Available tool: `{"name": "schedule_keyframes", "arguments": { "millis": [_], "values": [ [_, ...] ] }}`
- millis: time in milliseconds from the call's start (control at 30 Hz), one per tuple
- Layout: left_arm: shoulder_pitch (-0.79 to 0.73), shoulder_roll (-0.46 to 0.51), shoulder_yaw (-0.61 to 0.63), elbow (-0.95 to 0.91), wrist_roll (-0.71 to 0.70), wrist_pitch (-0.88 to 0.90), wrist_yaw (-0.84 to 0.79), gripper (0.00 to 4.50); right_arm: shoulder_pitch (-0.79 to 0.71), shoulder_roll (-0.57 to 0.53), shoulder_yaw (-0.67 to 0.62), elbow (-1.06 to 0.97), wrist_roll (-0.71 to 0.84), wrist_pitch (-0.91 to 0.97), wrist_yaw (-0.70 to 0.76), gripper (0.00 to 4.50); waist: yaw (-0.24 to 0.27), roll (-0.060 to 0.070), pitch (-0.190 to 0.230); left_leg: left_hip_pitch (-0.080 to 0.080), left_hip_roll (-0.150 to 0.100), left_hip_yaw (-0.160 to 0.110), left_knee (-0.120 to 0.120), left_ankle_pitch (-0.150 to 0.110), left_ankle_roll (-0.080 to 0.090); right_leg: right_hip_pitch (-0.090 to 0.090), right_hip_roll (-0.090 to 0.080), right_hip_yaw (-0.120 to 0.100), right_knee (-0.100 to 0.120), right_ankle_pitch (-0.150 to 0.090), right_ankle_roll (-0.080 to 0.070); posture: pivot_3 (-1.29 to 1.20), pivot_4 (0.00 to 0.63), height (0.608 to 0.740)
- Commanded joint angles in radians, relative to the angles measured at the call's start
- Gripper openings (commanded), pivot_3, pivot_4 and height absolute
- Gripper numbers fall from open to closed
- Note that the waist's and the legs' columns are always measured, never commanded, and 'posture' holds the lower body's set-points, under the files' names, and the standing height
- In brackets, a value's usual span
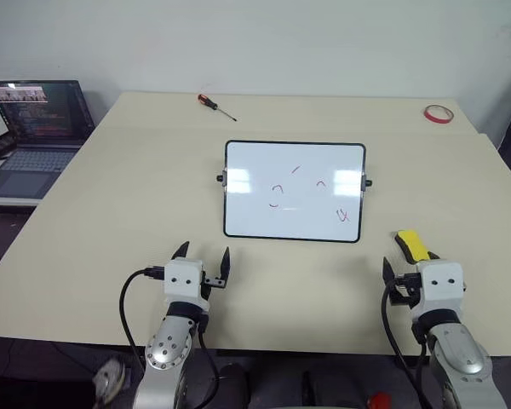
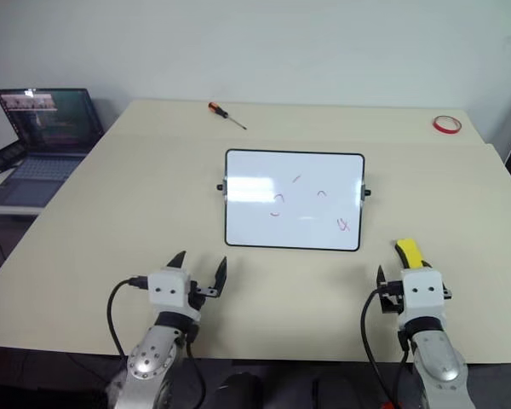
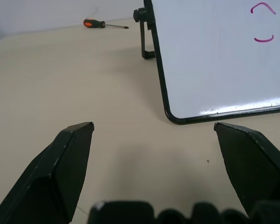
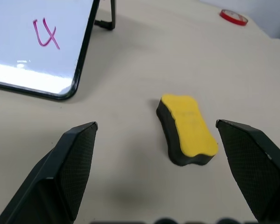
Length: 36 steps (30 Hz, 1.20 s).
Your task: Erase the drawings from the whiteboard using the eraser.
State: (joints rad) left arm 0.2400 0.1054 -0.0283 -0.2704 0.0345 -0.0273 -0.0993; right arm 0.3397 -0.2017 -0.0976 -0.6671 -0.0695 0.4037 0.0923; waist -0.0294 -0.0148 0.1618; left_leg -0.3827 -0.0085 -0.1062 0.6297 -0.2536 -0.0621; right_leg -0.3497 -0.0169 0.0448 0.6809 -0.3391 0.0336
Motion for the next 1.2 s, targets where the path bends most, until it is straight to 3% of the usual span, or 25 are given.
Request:
{"name": "schedule_keyframes", "arguments": {
  "millis": [33,600,1200],
  "values": [
    [-0.012,-0.012,-0.007,0.019,-0.007,-0.048,0.002,4.50,-0.035,-0.021,-0.012,-0.015,-0.031,0.001,-0.005,4.45,0.000,0.000,0.000,0.000,0.000,0.000,0.000,0.000,0.000,0.000,0.000,0.000,0.000,0.000,0.000,0.00,0.150,0.740],
    [-0.057,0.012,0.025,0.217,-0.025,-0.214,-0.028,4.50,0.011,0.036,-0.032,0.012,-0.017,-0.006,-0.031,4.45,0.001,0.001,-0.001,0.001,0.000,0.000,0.000,0.000,0.000,0.001,0.000,-0.001,0.000,0.000,0.000,0.00,0.150,0.740],
    [-0.069,0.048,0.046,0.203,-0.026,-0.205,-0.045,4.50,0.018,0.068,-0.002,0.013,-0.017,-0.015,-0.034,4.45,0.000,0.003,-0.002,0.001,0.000,0.000,-0.001,0.000,0.000,0.001,0.000,0.000,0.000,0.000,0.000,0.00,0.150,0.740]
  ]
}}
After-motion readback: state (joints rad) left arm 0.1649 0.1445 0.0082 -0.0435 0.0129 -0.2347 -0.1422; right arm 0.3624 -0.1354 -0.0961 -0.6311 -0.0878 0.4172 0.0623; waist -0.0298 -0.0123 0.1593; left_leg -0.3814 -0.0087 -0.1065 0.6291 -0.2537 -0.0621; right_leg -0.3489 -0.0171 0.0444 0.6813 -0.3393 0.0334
